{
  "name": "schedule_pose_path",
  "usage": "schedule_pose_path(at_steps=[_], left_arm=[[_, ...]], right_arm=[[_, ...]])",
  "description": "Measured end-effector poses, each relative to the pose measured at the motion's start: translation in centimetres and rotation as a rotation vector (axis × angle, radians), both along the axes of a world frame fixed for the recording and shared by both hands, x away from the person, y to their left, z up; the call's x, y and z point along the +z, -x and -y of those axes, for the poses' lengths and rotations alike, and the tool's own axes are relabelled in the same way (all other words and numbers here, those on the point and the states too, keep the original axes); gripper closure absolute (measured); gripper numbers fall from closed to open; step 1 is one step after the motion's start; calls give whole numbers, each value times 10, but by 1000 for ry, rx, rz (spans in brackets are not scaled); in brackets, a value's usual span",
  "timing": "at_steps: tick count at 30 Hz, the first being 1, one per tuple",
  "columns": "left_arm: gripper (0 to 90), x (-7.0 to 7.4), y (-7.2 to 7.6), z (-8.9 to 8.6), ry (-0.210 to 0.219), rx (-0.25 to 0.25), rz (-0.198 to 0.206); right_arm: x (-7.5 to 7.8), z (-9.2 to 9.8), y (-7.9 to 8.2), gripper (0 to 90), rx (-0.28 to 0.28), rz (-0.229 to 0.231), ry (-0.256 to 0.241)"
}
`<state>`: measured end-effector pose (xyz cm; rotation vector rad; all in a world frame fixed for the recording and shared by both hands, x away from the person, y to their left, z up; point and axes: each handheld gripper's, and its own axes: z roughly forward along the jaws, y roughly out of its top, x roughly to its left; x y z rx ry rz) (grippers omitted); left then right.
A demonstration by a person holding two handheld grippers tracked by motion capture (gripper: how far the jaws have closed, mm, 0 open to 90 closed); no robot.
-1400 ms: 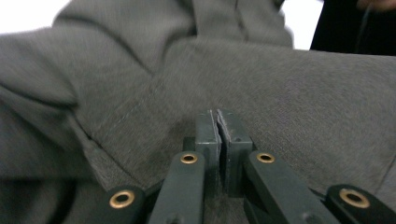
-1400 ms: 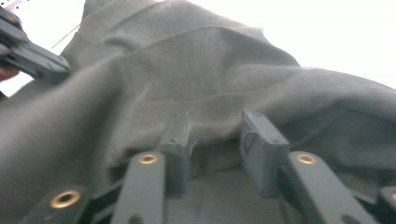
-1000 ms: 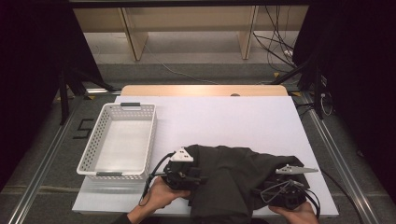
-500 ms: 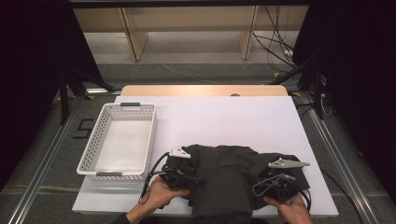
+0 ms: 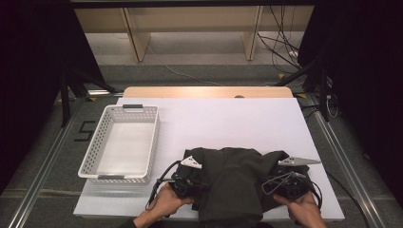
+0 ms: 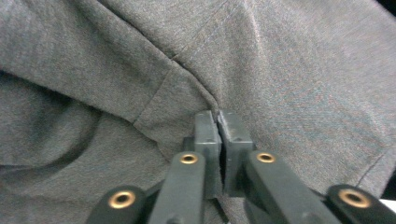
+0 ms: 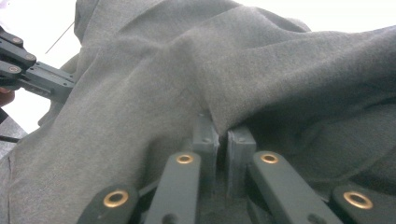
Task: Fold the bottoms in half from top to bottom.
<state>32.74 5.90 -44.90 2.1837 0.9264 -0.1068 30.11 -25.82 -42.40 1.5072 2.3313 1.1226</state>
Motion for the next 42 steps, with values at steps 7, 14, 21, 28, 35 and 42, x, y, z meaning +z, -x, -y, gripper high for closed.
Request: schedule_pose_path(at_steps=[7,14,21,28,35,42], left_arm=[[891,2,-3,-9,-4,-4,10],[891,6,-2,-12,2,9,26],[707,32,19,-1,49,-34,60],[467,18,32,5,-9,-7,-18],[824,-4,31,12,-66,-31,-34],[886,6,28,-3,-35,-62,-3]], right_arm=[[9,10,-2,860,-6,11,-24],[5,9,-7,844,-7,-10,-20],[0,5,-7,750,3,-25,-21],[-3,9,0,584,-8,-49,-36],[-9,-1,7,806,32,-71,-34],[3,12,0,868,31,-66,-73]])
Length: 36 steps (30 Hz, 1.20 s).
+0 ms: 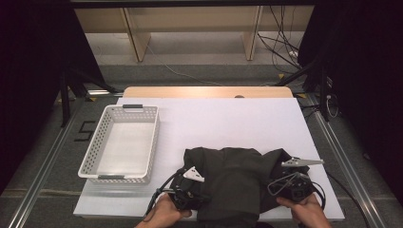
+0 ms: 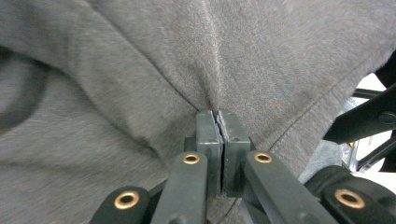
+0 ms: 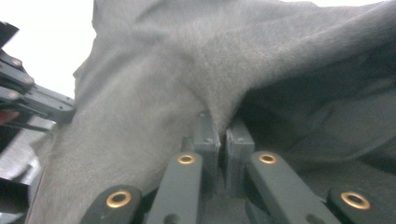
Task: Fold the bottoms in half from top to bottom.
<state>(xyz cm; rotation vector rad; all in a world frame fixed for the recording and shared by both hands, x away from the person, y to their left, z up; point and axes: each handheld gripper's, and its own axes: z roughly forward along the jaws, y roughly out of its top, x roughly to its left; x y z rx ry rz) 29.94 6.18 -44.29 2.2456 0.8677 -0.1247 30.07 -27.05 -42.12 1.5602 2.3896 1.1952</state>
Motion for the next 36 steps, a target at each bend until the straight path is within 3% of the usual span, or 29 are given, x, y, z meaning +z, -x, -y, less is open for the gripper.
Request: schedule_pose_path(at_steps=[4,8,10,12,15,17,20,22,25,26,31,36], left_arm=[[890,2,-5,-11,18,15,15],[886,-6,-6,-9,13,20,8],[877,-8,-3,-7,14,7,12],[859,-6,-2,-6,20,-1,16],[845,-2,0,-5,34,-3,28],[840,0,0,-5,42,-3,32],[829,1,2,-4,54,-5,38],[829,1,4,-2,60,-9,44],[838,1,6,1,55,-24,51],[845,0,7,3,51,-27,54],[843,-3,8,4,52,-27,54],[765,-1,8,3,72,-22,54]], right_arm=[[4,2,-9,867,0,5,18],[-10,-4,-18,842,6,-38,55],[-14,-4,-18,784,-4,-49,56],[-10,-2,-13,660,-16,-30,78],[5,-1,1,624,-44,41,136],[14,-1,10,621,-36,70,128],[20,-7,18,616,5,72,94],[16,-15,20,616,40,48,63],[5,-26,19,599,68,6,72],[1,-28,19,605,72,-1,90],[-16,-33,25,819,100,-47,185],[-27,-30,28,847,114,-84,193]])
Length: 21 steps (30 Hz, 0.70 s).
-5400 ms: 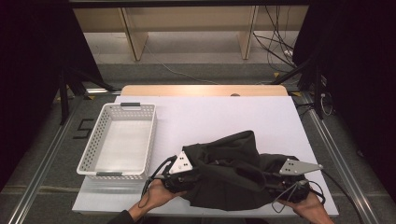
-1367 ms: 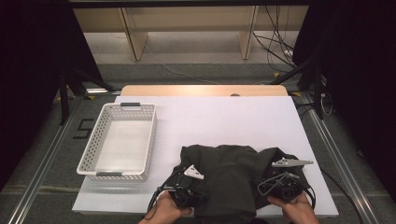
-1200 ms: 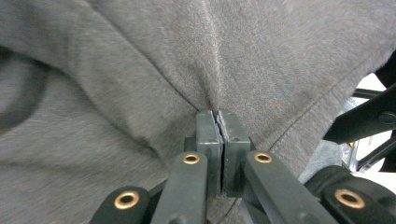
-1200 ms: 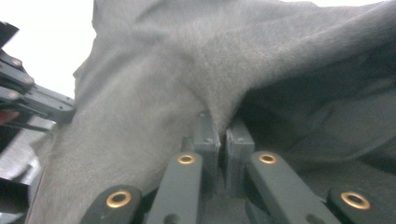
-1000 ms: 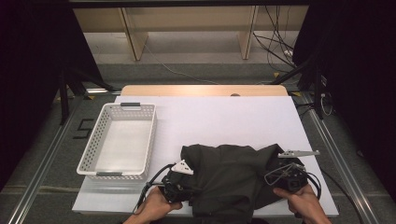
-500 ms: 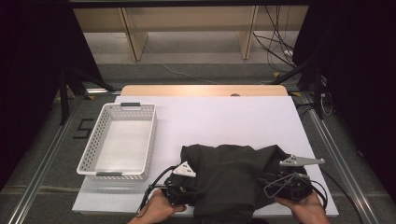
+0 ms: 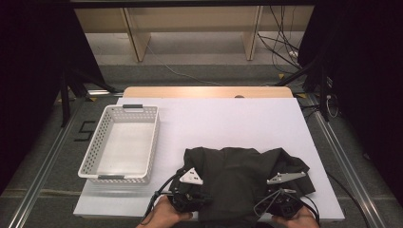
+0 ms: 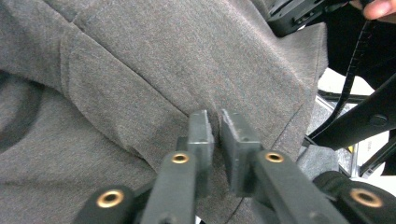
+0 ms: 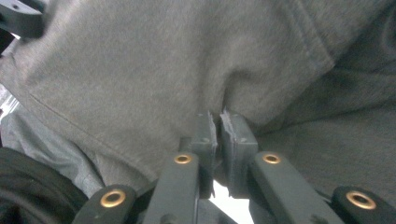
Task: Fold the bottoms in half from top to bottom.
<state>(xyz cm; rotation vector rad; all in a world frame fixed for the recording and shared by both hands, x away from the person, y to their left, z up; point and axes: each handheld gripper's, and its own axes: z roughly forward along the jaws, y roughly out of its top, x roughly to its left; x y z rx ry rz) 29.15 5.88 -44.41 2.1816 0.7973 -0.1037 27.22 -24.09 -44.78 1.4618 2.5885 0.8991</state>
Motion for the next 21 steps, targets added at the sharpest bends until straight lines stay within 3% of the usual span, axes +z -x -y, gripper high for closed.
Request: schedule_pose_path(at_steps=[4,8,10,12,16,19,21], left_arm=[[601,8,-8,-8,21,77,25],[462,11,-27,-18,18,201,27],[394,10,-37,-18,19,234,-12],[339,6,-44,-14,-2,232,-52],[264,-6,-55,-2,-57,218,-94],[270,-11,-61,3,-39,207,-146],[361,-11,-61,5,-18,177,-148]], right_arm=[[-2,-1,0,810,6,-10,10],[8,11,-6,504,-91,59,-42],[13,19,-13,423,-143,78,-74],[13,24,-21,367,-179,80,-78],[-2,19,-37,289,-158,-12,-109],[-11,10,-42,263,-132,-73,-117],[-12,8,-43,282,-132,-85,-115]])
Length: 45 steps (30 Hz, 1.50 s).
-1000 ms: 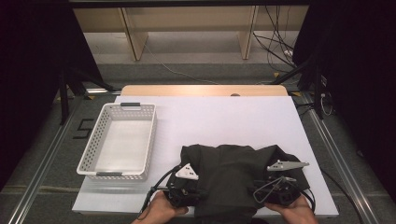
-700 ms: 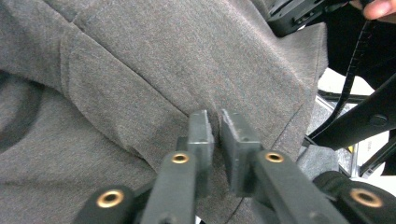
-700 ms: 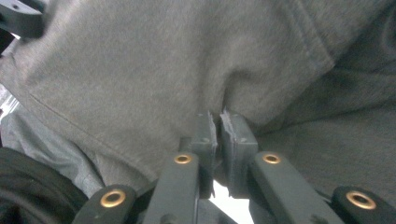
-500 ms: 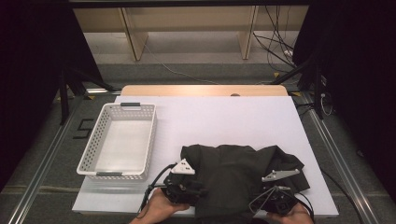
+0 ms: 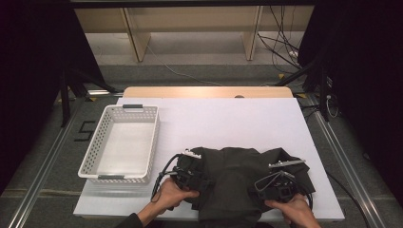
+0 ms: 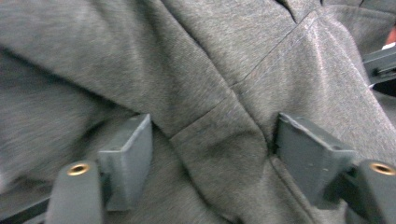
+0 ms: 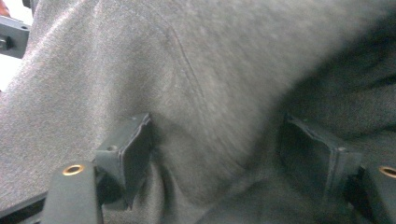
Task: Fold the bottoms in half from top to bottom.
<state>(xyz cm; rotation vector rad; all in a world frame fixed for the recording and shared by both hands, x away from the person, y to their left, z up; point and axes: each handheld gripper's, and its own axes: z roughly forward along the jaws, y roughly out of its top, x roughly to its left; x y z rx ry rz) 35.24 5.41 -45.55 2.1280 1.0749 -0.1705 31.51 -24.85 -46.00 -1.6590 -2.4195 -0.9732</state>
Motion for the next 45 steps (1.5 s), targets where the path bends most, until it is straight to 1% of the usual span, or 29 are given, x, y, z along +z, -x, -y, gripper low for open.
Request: schedule_pose_path(at_steps=[2,3,5,6,7,8,10,11,13,14,16,19,21,22,24,25,27,28,30,32,33,34,36,37,39,40,42,44,45], left_arm=[[472,2,1,1,12,-16,8],[545,3,1,1,13,-18,15],[643,4,1,0,8,-15,28],[701,4,0,-1,11,-13,28],[728,4,0,-2,17,-10,23],[752,4,-1,-3,23,-7,26],[810,7,0,-4,37,-6,30],[823,8,1,-4,39,-9,36],[837,11,2,-3,47,-10,45],[841,12,2,-4,51,-15,48],[847,17,1,-5,81,-1,58],[847,29,-4,-2,120,1,84],[846,38,-8,3,132,0,111],[846,41,-11,6,144,8,122],[846,45,-18,11,162,20,138],[845,44,-22,14,164,28,149],[844,36,-30,20,141,50,193],[844,30,-35,22,130,60,193],[844,16,-41,24,109,60,180],[843,5,-41,24,96,63,172],[840,2,-40,24,85,59,172],[837,1,-39,24,80,61,177],[826,5,-37,22,69,62,175],[816,8,-35,20,65,60,184],[799,16,-28,17,45,54,210],[789,19,-25,15,41,55,222],[728,27,-18,12,57,52,220],[690,35,-9,12,64,36,246],[675,39,-5,13,65,23,254]], right_arm=[[0,-1,-1,343,-6,-13,-21],[0,-2,-1,428,-8,-10,-31],[-1,-5,-3,514,-12,-13,-23],[-2,-8,-4,570,-8,-6,-4],[-2,-10,-5,588,-4,-5,14],[-2,-10,-6,612,-6,-4,15],[1,-9,-4,737,-21,24,21],[3,-8,-4,773,-28,32,16],[7,-7,-3,808,-32,60,22],[10,-7,-2,814,-28,69,25],[17,-4,-2,819,-33,100,18],[34,4,-5,820,-54,157,5],[48,7,-10,820,-68,196,13],[53,9,-13,820,-76,213,21],[61,12,-25,820,-83,232,46],[62,14,-32,819,-95,237,49],[59,17,-47,817,-95,244,60],[56,18,-53,816,-96,242,63],[46,17,-63,813,-92,222,82],[37,16,-67,797,-96,200,89],[34,16,-66,769,-98,193,96],[33,16,-64,720,-100,195,103],[36,18,-56,607,-115,205,110],[39,20,-51,569,-118,213,108],[48,26,-37,560,-129,236,101],[52,29,-30,563,-123,238,87],[56,33,-17,573,-122,244,65],[57,33,-8,591,-101,228,45],[56,31,-5,603,-94,222,47]])
